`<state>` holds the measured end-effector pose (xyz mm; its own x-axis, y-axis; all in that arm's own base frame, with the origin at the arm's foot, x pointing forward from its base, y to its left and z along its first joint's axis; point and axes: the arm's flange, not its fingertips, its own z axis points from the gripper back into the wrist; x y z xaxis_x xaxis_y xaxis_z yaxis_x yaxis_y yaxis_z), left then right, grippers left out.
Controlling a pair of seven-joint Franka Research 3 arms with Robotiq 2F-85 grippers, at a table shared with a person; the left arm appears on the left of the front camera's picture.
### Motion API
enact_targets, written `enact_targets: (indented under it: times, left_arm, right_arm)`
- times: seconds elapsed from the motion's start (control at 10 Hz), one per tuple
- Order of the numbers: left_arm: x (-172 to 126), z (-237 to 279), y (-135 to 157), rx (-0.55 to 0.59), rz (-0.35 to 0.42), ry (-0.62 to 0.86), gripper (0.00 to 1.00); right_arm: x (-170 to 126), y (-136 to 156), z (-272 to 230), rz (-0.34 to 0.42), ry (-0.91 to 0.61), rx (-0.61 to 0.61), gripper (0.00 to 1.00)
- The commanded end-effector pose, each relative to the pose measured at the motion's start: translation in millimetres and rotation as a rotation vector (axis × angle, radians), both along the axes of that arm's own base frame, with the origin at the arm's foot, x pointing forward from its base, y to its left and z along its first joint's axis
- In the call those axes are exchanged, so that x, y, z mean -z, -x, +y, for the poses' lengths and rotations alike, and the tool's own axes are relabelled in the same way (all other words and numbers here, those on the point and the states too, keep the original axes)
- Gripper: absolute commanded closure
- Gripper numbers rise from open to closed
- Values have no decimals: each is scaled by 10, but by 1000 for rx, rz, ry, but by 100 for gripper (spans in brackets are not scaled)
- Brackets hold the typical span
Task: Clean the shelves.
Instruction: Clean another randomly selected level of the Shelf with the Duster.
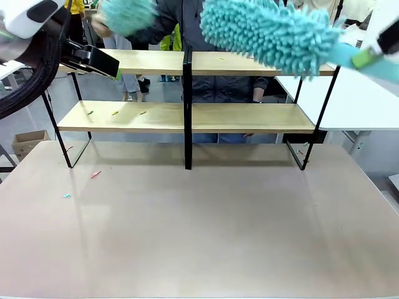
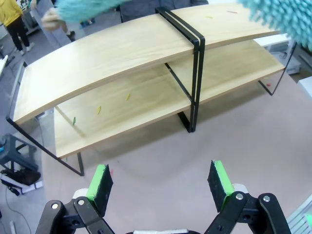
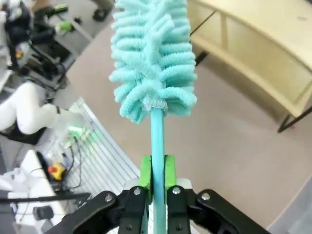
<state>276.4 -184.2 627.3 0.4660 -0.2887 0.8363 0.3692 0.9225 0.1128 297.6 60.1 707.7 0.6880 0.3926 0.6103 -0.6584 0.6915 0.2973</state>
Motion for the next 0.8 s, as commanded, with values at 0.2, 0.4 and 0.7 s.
enact_targets:
  times: [0.2, 0.4, 0.7]
  left_arm:
    - [-7, 10, 3, -6, -9, -3, 0]
    - [-7, 10, 3, -6, -9, -3, 0]
    - [-7, 10, 3, -6, -9, -3, 0]
  right_arm:
    - [-404, -752, 409, 82, 133, 163, 88]
    - [-267, -921, 561, 135, 208, 208, 88]
    - [-74, -1109, 655, 184, 231, 203, 88]
